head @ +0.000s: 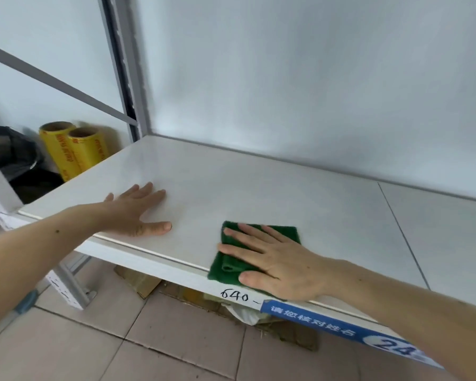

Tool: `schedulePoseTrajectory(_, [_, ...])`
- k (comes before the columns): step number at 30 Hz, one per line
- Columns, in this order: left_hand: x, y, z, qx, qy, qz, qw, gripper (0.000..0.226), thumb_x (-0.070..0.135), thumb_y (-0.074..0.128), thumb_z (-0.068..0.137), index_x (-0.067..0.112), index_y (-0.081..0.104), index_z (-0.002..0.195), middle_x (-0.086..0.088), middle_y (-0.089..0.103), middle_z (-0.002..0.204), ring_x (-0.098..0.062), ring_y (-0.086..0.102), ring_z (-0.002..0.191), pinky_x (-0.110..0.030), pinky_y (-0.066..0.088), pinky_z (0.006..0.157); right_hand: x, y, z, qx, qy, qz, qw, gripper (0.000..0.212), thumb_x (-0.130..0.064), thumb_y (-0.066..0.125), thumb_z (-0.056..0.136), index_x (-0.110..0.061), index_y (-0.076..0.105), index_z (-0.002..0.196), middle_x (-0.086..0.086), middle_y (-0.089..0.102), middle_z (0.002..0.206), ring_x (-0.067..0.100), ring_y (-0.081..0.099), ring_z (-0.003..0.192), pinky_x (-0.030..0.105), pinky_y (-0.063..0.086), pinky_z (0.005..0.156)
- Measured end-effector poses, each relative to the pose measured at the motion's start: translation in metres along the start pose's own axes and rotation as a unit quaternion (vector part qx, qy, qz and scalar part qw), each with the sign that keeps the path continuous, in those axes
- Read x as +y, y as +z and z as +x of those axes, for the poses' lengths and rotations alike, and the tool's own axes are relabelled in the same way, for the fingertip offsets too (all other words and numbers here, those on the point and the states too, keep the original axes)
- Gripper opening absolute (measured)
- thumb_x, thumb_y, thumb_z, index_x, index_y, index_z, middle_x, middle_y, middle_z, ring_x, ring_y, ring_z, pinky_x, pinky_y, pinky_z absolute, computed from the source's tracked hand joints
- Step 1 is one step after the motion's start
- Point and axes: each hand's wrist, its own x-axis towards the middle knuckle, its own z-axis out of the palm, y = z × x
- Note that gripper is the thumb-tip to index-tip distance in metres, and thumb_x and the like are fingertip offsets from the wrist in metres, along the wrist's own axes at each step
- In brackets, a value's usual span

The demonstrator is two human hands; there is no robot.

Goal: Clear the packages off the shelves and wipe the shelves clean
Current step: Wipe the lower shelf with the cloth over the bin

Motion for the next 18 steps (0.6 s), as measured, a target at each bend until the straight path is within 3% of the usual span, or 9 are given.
schedulePoseTrajectory(3, [-0.004,0.004,-0.002,0.004,0.001,-0.008,1.0,0.134,0.106,0.013,0.037,0.043,-0.012,0.153,0.01,-0.02,0.162,-0.017,-0.016,0.15,-0.056,-0.003,0.12,0.049,-0.002,-0.015,0.013,0.113,-0.032,0.993,0.06,-0.072,-0.003,0.09,-0.055,-0.013,0.146,-0.016,-0.022,0.161,0.01,-0.02,0.15,0.038,-0.012,0.122])
schedulePoseTrajectory(6, [-0.003,0.007,-0.002,0.017,0.002,-0.016,1.0,0.136,0.106,0.012,0.035,0.042,-0.011,0.153,0.01,-0.02,0.162,-0.017,-0.016,0.15,-0.055,-0.004,0.119,0.097,-0.011,0.022,0.032,0.315,0.014,0.948,0.064,-0.068,0.009,0.096,-0.046,0.0,0.155,-0.007,-0.012,0.166,0.018,-0.01,0.153,0.044,-0.005,0.123])
schedulePoseTrajectory(8, [-0.005,0.007,-0.002,0.027,0.007,-0.031,0.999,0.136,0.106,0.012,0.037,0.04,-0.011,0.154,0.009,-0.021,0.162,-0.016,-0.016,0.15,-0.053,-0.005,0.119,0.094,-0.014,0.065,0.043,0.351,0.024,0.935,0.067,-0.063,0.012,0.1,-0.034,0.001,0.159,-0.003,-0.009,0.167,0.022,-0.009,0.153,0.05,-0.003,0.122])
schedulePoseTrajectory(10, [-0.011,0.008,-0.003,0.042,0.004,-0.056,0.998,0.137,0.106,0.012,0.037,0.039,-0.011,0.154,0.01,-0.021,0.162,-0.014,-0.016,0.15,-0.05,-0.005,0.12,0.055,-0.014,0.103,0.043,0.293,0.026,0.955,0.066,-0.06,0.012,0.101,-0.031,0.0,0.159,-0.003,-0.01,0.167,0.022,-0.011,0.153,0.05,-0.005,0.122])
schedulePoseTrajectory(12, [-0.019,0.008,-0.004,0.049,-0.01,-0.073,0.996,0.137,0.106,0.011,0.038,0.038,-0.01,0.154,0.01,-0.02,0.162,-0.013,-0.015,0.15,-0.049,-0.005,0.12,0.001,-0.01,0.12,0.034,0.18,0.002,0.983,0.064,-0.059,0.011,0.102,-0.033,-0.002,0.158,-0.004,-0.013,0.166,0.019,-0.015,0.152,0.047,-0.009,0.122])
schedulePoseTrajectory(14, [-0.028,0.005,-0.008,0.048,-0.028,-0.074,0.996,0.125,0.101,0.016,0.051,0.037,-0.01,0.155,0.009,-0.018,0.162,-0.014,-0.014,0.15,-0.05,-0.004,0.121,-0.036,-0.007,0.113,0.021,0.05,-0.023,0.998,0.061,-0.059,0.012,0.102,-0.038,-0.005,0.156,-0.009,-0.017,0.164,0.013,-0.021,0.15,0.041,-0.014,0.12])
schedulePoseTrajectory(16, [-0.036,0.002,-0.012,0.044,-0.049,-0.062,0.996,0.11,0.089,0.024,0.064,0.036,-0.009,0.155,0.006,-0.018,0.163,-0.016,-0.013,0.151,-0.051,-0.003,0.121,-0.034,-0.009,0.099,0.002,-0.052,-0.008,0.999,0.056,-0.058,0.014,0.103,-0.046,-0.006,0.153,-0.016,-0.017,0.163,0.007,-0.022,0.148,0.036,-0.017,0.119])
schedulePoseTrajectory(18, [-0.05,-0.001,-0.013,0.045,-0.065,-0.048,0.996,0.105,0.083,0.026,0.067,0.037,-0.009,0.155,0.005,-0.018,0.163,-0.018,-0.013,0.151,-0.053,-0.002,0.121,0.003,-0.014,0.099,0.006,-0.057,-0.003,0.998,0.053,-0.058,0.016,0.103,-0.05,-0.004,0.151,-0.018,-0.014,0.163,0.004,-0.019,0.149,0.036,-0.013,0.121])
